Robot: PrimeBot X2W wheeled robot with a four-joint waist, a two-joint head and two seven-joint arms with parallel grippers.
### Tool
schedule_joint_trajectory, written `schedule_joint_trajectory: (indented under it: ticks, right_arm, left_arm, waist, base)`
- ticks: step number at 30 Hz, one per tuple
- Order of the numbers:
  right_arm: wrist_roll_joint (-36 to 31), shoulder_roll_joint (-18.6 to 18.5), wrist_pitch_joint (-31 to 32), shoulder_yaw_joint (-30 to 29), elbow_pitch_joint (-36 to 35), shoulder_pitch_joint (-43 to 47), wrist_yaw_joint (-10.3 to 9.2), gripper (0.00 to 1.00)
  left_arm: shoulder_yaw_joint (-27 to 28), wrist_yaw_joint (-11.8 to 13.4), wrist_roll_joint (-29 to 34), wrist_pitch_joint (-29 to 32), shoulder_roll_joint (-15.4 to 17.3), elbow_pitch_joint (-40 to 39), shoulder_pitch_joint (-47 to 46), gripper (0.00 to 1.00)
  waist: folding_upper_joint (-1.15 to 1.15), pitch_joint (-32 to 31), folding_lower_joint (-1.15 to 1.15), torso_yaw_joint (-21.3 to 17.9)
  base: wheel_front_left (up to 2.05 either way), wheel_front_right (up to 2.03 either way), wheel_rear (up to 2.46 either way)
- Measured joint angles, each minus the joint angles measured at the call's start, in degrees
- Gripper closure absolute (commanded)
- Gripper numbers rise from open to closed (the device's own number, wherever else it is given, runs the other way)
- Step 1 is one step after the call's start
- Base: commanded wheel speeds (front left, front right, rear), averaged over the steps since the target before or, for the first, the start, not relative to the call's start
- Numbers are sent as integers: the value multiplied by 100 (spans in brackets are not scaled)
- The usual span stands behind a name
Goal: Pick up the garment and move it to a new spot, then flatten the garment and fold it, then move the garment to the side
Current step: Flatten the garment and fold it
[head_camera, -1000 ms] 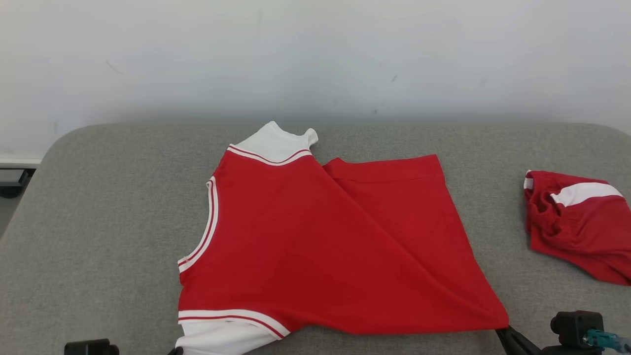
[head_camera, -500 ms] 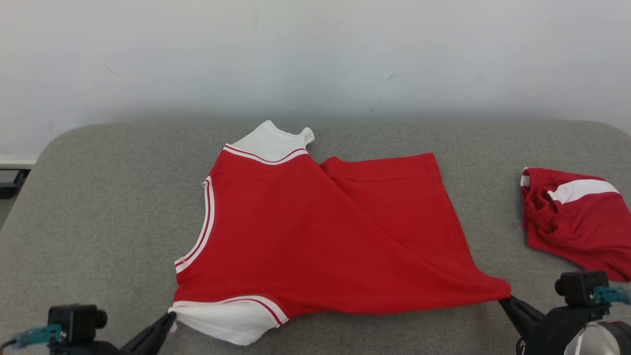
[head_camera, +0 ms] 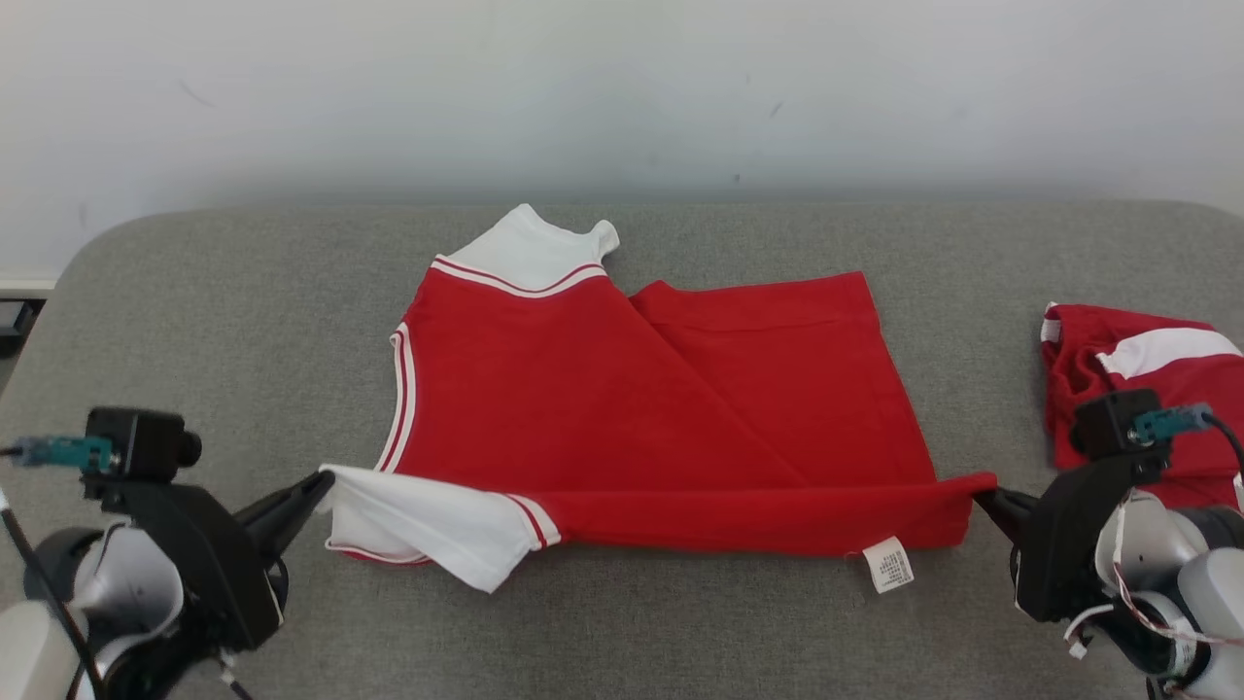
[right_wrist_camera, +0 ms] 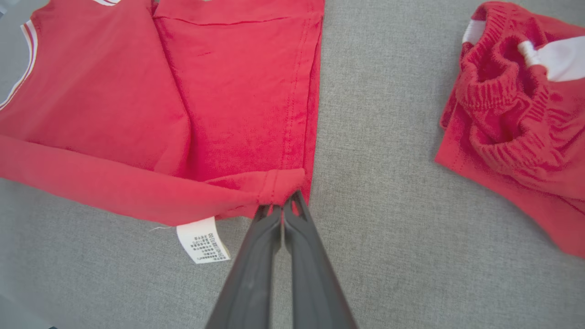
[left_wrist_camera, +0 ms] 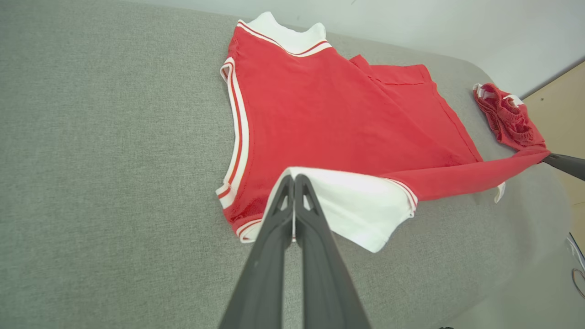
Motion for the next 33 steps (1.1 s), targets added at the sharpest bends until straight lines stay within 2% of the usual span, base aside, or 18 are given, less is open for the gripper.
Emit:
schedule_joint_trajectory:
  ticks: [6,16,26,33]
  right_arm:
    - [8,77,477,189,515,-809,27,100]
    - [46,454,962,435,1400,-2020,49,100]
    - [-118,687,978,532,2195,-2977,51,100]
    - [-229,862,740,637,2706,-3227,149,100]
  left_arm:
    - [-119,-2,-154,466,-30,595,-931,100]
    - [-311,-7,-360,978,-164,1610,-1922,100]
    - [-557,-7,-399,1194,-283,2458,-2699,100]
    - [-832,-7,-421,1135,-293,2791,-3015,100]
  waist:
    - [0,179,0,-4]
    - [0,478,0,-74]
    - [0,844,0,-112]
    - [1,1034,0,-114]
  base:
    - [0,0,0]
    - [0,0,0]
    - [0,0,0]
    - [0,0,0]
